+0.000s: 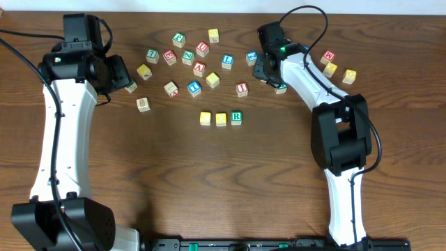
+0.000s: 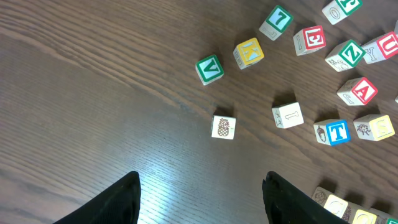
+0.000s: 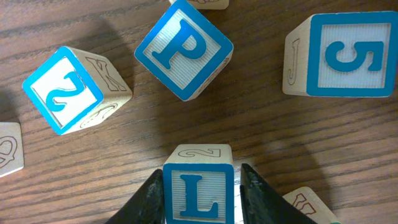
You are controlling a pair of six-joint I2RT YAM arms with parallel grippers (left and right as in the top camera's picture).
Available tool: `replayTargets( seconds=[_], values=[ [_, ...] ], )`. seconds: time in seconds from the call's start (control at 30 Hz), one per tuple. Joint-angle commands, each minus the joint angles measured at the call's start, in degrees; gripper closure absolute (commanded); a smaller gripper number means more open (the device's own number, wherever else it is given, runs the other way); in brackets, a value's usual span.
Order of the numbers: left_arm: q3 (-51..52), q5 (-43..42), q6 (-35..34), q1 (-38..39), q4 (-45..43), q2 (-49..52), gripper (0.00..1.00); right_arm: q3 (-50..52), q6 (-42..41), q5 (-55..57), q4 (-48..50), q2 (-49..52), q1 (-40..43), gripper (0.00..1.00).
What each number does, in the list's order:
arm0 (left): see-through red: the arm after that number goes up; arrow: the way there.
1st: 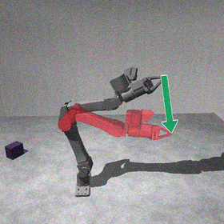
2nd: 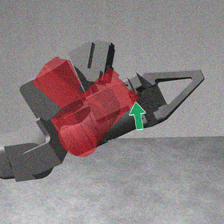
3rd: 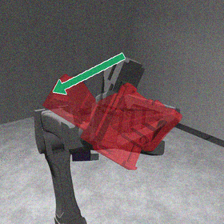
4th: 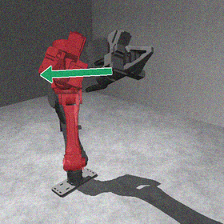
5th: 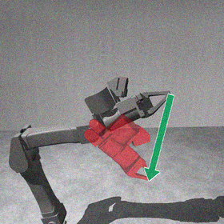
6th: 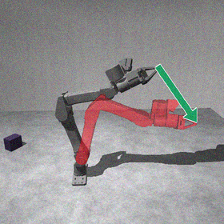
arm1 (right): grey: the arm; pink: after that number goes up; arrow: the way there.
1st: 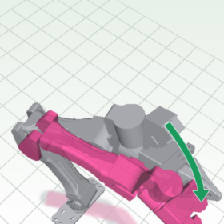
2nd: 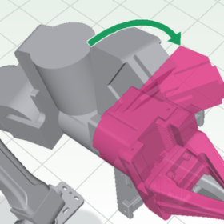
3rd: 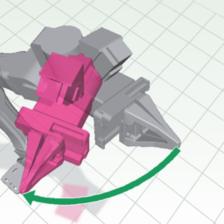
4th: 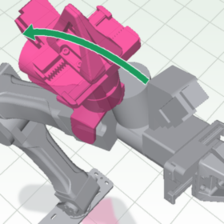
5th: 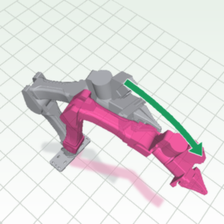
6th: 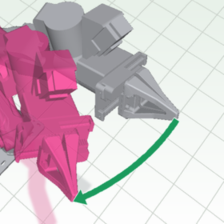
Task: Spell out CORL
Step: 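Grasp the blue L block and carry it toward the letter row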
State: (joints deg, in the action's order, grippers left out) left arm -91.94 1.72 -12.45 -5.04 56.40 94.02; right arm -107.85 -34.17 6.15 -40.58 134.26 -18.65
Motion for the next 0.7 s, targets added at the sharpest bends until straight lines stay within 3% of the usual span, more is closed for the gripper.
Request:
replayTargets(
  seconds=[0.0, 0.37, 0.67],
  values=[
    [-0.15, 0.66, -0.74, -0.04, 0.13, 0.42, 0.38, -0.92, -0.48, -0.76, -0.09, 0.31, -0.07, 0.69],
    [-0.15, 0.66, -0.76, -0.04, 0.13, 0.42, 0.38, -0.92, 2.58, -3.15, -3.43, -6.51, -0.13, 0.77],
    [-0.15, 0.66, -0.74, -0.04, 0.13, 0.42, 0.38, -0.9, 7.13, -10.27, -15.3, -11.63, -0.33, 0.81]
  ],
)
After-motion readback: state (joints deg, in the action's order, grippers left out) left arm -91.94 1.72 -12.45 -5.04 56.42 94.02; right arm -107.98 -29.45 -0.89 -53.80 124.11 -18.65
